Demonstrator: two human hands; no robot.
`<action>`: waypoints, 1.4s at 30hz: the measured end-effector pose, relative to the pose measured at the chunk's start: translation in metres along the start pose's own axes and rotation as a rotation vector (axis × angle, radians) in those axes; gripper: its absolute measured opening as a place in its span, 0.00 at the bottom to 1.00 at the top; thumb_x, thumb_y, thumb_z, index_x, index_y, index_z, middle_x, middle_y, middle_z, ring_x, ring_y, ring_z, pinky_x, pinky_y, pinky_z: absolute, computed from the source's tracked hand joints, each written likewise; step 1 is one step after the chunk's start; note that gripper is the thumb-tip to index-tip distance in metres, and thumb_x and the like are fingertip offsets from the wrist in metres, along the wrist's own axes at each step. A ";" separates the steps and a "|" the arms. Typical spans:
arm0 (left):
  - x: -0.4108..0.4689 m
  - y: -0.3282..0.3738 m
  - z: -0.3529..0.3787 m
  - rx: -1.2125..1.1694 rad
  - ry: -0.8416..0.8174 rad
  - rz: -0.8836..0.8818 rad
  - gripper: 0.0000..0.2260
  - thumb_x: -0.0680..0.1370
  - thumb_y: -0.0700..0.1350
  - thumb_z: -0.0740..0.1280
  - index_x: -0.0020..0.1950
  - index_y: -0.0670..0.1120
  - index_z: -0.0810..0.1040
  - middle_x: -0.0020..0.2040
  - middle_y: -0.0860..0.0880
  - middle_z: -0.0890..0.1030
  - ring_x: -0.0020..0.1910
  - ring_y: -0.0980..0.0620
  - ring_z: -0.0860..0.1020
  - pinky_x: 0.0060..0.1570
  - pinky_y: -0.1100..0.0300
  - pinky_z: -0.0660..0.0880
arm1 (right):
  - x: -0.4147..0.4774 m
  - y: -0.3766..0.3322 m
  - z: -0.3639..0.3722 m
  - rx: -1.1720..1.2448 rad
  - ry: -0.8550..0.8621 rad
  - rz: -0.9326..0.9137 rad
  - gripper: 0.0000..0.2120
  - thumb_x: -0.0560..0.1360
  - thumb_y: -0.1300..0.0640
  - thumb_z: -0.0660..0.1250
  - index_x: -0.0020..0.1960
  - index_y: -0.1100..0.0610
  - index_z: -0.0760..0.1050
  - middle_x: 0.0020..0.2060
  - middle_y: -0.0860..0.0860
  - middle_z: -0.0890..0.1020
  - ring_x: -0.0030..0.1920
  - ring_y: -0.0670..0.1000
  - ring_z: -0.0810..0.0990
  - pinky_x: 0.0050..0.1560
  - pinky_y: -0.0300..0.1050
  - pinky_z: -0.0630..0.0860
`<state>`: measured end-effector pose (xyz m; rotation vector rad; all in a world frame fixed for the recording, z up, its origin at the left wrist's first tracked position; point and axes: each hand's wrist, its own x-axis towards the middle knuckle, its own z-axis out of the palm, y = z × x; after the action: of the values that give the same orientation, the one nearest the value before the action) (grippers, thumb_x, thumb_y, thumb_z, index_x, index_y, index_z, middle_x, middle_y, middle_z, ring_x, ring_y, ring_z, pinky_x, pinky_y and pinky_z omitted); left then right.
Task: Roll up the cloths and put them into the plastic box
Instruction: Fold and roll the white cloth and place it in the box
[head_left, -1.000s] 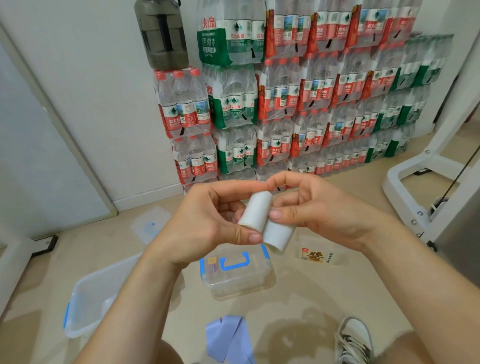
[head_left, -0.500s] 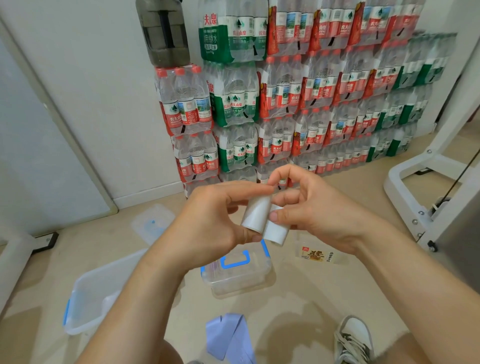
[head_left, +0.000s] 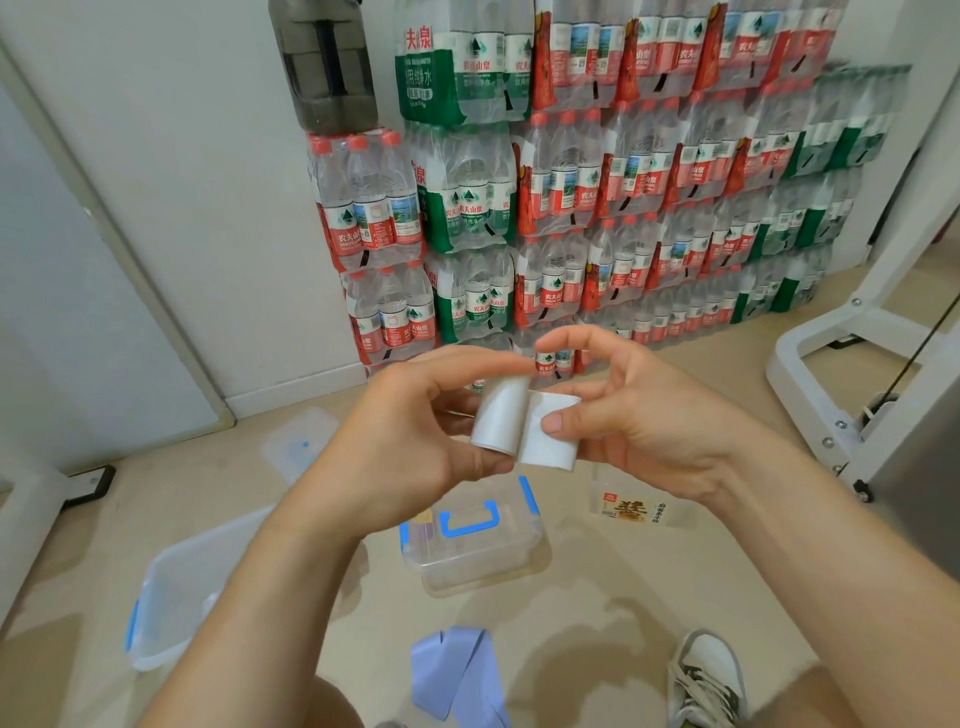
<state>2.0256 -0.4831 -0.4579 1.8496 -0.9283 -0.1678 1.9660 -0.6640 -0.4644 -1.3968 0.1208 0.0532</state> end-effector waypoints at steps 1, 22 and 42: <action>0.000 0.000 0.000 0.018 -0.007 0.010 0.31 0.61 0.29 0.78 0.53 0.61 0.79 0.54 0.59 0.79 0.47 0.58 0.80 0.49 0.63 0.79 | 0.000 0.000 0.000 0.002 0.004 -0.004 0.26 0.69 0.79 0.65 0.56 0.53 0.73 0.37 0.59 0.84 0.38 0.55 0.83 0.38 0.47 0.80; 0.002 -0.006 0.006 -0.063 -0.045 -0.057 0.39 0.64 0.31 0.77 0.66 0.63 0.71 0.56 0.57 0.77 0.47 0.49 0.76 0.45 0.58 0.78 | -0.001 -0.001 0.014 0.161 0.045 -0.044 0.23 0.67 0.72 0.70 0.58 0.57 0.69 0.50 0.69 0.81 0.52 0.65 0.83 0.50 0.52 0.81; 0.001 0.003 0.014 0.338 0.101 0.063 0.24 0.60 0.45 0.80 0.51 0.65 0.78 0.41 0.55 0.81 0.40 0.55 0.76 0.41 0.64 0.75 | -0.004 0.001 0.014 0.073 0.068 -0.041 0.26 0.64 0.62 0.74 0.60 0.56 0.71 0.50 0.64 0.82 0.45 0.57 0.85 0.43 0.49 0.82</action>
<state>2.0183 -0.4945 -0.4617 2.1121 -0.9888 0.1289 1.9628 -0.6503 -0.4629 -1.3281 0.1491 -0.0330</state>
